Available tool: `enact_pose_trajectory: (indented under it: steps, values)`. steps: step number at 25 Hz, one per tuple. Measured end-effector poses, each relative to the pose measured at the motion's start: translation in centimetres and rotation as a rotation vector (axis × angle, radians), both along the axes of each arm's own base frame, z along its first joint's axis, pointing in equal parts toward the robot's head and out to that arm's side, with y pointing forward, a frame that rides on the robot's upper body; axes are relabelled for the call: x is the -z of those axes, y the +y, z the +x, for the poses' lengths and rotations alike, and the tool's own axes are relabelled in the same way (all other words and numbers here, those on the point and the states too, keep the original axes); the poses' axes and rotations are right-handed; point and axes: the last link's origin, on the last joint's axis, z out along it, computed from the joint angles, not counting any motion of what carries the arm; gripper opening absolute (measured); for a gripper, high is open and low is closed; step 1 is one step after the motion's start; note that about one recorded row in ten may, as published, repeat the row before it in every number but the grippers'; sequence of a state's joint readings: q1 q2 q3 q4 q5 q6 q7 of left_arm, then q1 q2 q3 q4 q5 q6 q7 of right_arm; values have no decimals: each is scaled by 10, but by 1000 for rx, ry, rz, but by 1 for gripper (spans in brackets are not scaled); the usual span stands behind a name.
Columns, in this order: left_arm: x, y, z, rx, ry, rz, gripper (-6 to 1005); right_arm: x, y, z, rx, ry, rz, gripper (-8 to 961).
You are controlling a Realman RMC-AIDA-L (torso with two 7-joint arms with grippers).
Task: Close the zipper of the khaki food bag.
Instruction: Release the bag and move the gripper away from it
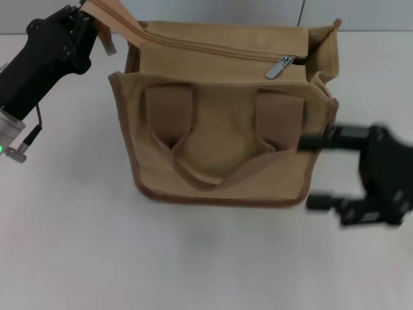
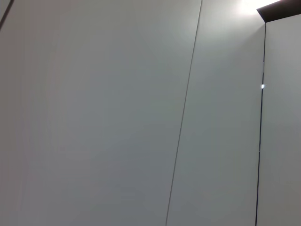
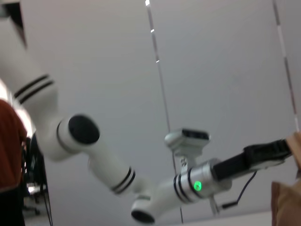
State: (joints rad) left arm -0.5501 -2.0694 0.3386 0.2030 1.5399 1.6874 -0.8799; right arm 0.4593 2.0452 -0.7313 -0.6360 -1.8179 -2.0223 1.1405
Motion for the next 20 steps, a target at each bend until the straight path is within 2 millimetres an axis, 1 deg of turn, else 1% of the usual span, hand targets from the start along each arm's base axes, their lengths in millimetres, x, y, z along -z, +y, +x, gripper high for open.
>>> enact_pose_trajectory:
  steps: [1,2,3,7,8,14,20]
  values:
    - [0,0,0,-1,0,0,20,7,-4,4,-16,-18,18,620]
    - [0,-1,-2,-5,1,1,20,23,-11,14,-27,-67,51,638]
    - [-1,-2,-3,-9,2,1,20,23,-11,14,-27,-67,51,656]
    - [-1,-6,-8,-23,3,2,20,53,-23,31,-37,-135,58,732]
    - [-1,-7,-9,-25,2,2,20,54,-24,32,-36,-139,60,751]
    - [0,-10,-12,-35,-4,-2,20,55,-24,32,-36,-142,62,752]
    - [0,-16,-18,-62,-30,-26,20,56,-25,32,-28,-129,66,751]
